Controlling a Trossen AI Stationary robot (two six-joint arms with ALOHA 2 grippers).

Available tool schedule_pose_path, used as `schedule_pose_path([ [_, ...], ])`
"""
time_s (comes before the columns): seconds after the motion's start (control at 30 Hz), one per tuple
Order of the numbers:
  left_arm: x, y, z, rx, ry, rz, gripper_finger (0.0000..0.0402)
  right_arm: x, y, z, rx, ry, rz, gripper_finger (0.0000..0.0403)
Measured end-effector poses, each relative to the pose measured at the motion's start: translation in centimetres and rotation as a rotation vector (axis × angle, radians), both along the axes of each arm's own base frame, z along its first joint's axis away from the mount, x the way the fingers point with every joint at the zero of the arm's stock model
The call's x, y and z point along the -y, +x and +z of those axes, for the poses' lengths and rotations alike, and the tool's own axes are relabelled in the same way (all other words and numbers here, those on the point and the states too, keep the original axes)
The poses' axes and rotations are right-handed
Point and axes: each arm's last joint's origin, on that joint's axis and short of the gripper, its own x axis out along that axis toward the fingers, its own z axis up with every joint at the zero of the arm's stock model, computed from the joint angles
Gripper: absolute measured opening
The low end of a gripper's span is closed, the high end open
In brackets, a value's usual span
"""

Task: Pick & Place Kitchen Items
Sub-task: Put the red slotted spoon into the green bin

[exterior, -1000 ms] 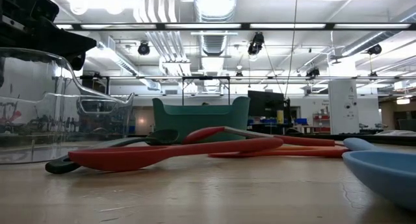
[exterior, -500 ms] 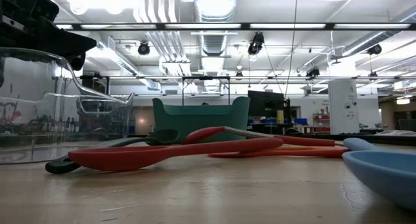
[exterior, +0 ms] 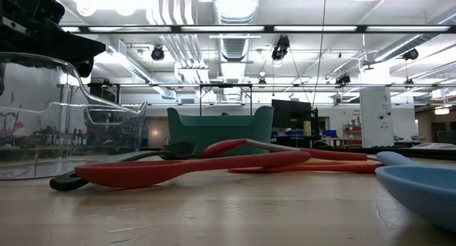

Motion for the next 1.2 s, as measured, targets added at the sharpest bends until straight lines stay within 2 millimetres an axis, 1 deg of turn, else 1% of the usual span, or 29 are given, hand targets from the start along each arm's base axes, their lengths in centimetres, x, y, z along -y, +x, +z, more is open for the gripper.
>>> schedule_pose_path([
  [0.17, 0.0, 0.0, 0.0, 0.0, 0.0, 0.0, 0.0032, -0.2, 0.2, 1.0, 0.011, 0.014, -0.003, 0.0015],
  [0.33, 0.0, 0.0, 0.0, 0.0, 0.0, 0.0, 0.0032, -0.3, 0.6, 1.8, 0.042, 0.031, -0.006, 0.0008],
  [0.4, 0.0, 0.0, 0.0, 0.0, 0.0, 0.0, 0.0032, -0.2, 1.0, 2.2, 0.091, 0.018, 0.002, 0.0008],
  [0.5, 0.0, 0.0, 0.0, 0.0, 0.0, 0.0, 0.0032, 0.1, 2.0, 3.0, 0.213, -0.031, 0.03, 0.0008],
  [0.67, 0.0, 0.0, 0.0, 0.0, 0.0, 0.0, 0.0032, 1.0, 4.1, 4.6, 0.359, -0.101, 0.128, 0.0008],
  [0.87, 0.0, 0.0, 0.0, 0.0, 0.0, 0.0, 0.0032, 3.3, 7.2, 6.0, 0.405, -0.142, 0.201, 0.0008],
  [1.03, 0.0, 0.0, 0.0, 0.0, 0.0, 0.0, 0.0032, 5.1, 10.6, 6.0, 0.464, -0.092, 0.277, 0.0008],
  [1.2, 0.0, 0.0, 0.0, 0.0, 0.0, 0.0, 0.0032, 6.6, 13.6, 6.0, 0.538, -0.057, 0.4, 0.0008],
])
